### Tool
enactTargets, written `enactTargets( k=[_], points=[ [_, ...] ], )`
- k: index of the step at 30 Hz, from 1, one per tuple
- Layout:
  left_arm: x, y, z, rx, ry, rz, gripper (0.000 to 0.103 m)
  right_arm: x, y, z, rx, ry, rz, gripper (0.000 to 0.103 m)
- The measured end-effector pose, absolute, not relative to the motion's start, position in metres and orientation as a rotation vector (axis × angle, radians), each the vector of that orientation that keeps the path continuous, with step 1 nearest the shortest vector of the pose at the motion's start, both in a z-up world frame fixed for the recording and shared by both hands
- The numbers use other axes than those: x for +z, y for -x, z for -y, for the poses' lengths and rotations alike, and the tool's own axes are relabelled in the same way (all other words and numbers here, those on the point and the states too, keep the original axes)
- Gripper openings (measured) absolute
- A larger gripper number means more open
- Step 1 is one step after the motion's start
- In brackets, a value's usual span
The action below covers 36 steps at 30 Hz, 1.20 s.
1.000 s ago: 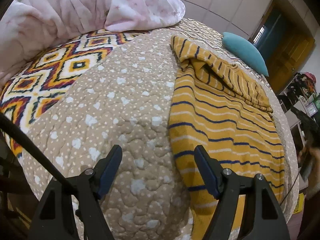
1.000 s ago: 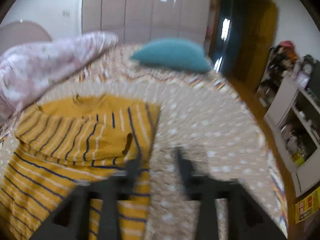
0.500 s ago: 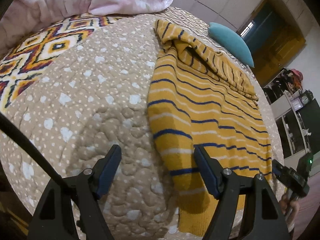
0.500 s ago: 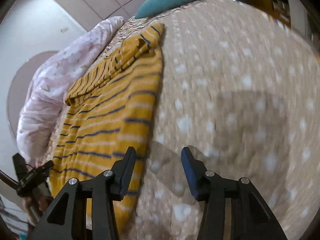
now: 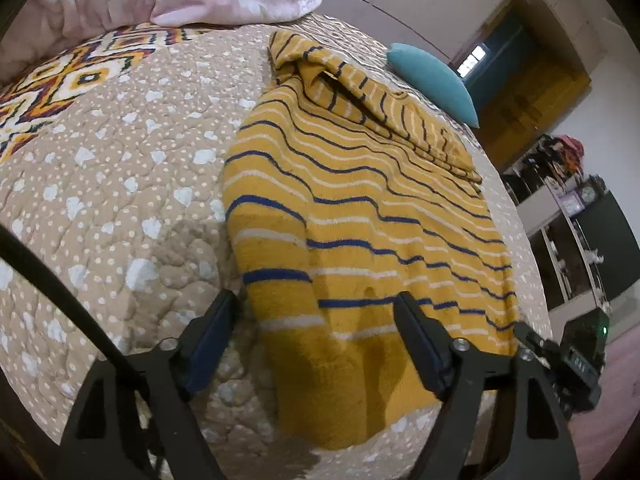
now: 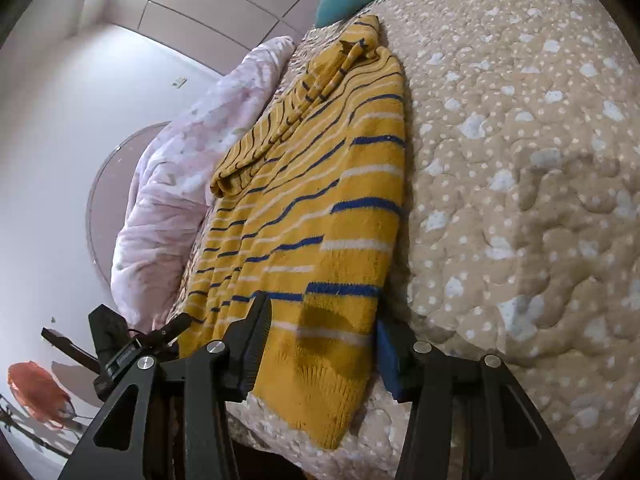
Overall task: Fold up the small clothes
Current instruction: 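Grasp the sweater hem with both grippers, then lift the hem with both grippers and fold it toward the collar, release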
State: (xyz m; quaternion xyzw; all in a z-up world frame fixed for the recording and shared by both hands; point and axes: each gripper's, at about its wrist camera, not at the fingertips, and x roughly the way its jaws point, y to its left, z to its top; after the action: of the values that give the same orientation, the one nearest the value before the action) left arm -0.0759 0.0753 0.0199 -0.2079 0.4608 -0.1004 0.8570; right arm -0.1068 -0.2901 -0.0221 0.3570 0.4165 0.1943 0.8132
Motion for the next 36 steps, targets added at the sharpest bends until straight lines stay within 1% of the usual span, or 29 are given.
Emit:
enactTargets(
  k=[3, 5, 6, 7, 8, 9, 10, 14, 20, 23, 25, 26, 28, 30, 36],
  points=[
    [0.021, 0.072, -0.064, -0.202, 0.425, -0.987, 0.081, -0.021, 0.105, 0.281, 0.393, -0.755, -0.877, 0.054],
    [0.023, 0.073, -0.053, -0.204, 0.378, -1.006, 0.051, -0.018, 0.105, 0.271, 0.357, -0.714, -0.873, 0.053],
    [0.023, 0.073, -0.049, -0.201, 0.332, -1.022, 0.018, -0.017, 0.106, 0.271, 0.340, -0.693, -0.874, 0.051],
    [0.021, 0.071, -0.048, -0.209, 0.314, -1.038, 0.009, -0.016, 0.106, 0.268, 0.317, -0.670, -0.878, 0.044],
    [0.020, 0.070, -0.051, -0.215, 0.330, -1.047, 0.009, -0.016, 0.106, 0.266, 0.290, -0.646, -0.890, 0.038],
    [0.020, 0.069, -0.056, -0.209, 0.355, -1.050, 0.008, -0.017, 0.105, 0.269, 0.294, -0.653, -0.901, 0.024],
    [0.021, 0.067, -0.065, -0.202, 0.388, -1.053, 0.008, -0.020, 0.102, 0.273, 0.307, -0.679, -0.914, 0.013],
    [0.042, 0.074, -0.082, -0.210, 0.427, -1.003, 0.008, -0.022, 0.103, 0.288, 0.351, -0.757, -0.920, 0.012],
    [0.077, 0.132, -0.082, -0.266, 0.359, -0.909, 0.008, 0.012, 0.147, 0.278, 0.506, -0.691, -0.888, 0.011],
    [0.073, 0.159, -0.085, -0.268, 0.346, -0.912, 0.008, 0.013, 0.178, 0.265, 0.559, -0.640, -0.916, 0.011],
    [0.061, 0.169, -0.090, -0.254, 0.341, -0.948, 0.008, 0.004, 0.192, 0.257, 0.532, -0.564, -0.958, 0.011],
    [0.054, 0.170, -0.094, -0.251, 0.354, -0.970, 0.008, -0.001, 0.196, 0.256, 0.515, -0.545, -0.978, 0.011],
    [0.044, 0.164, -0.105, -0.236, 0.400, -1.005, 0.008, -0.011, 0.195, 0.263, 0.516, -0.598, -0.998, 0.011],
    [0.044, 0.160, -0.111, -0.243, 0.430, -1.011, 0.008, -0.008, 0.187, 0.269, 0.526, -0.628, -0.987, 0.011],
    [0.079, 0.128, -0.106, -0.274, 0.423, -0.929, 0.008, 0.040, 0.151, 0.272, 0.598, -0.630, -0.884, 0.012]
  ],
)
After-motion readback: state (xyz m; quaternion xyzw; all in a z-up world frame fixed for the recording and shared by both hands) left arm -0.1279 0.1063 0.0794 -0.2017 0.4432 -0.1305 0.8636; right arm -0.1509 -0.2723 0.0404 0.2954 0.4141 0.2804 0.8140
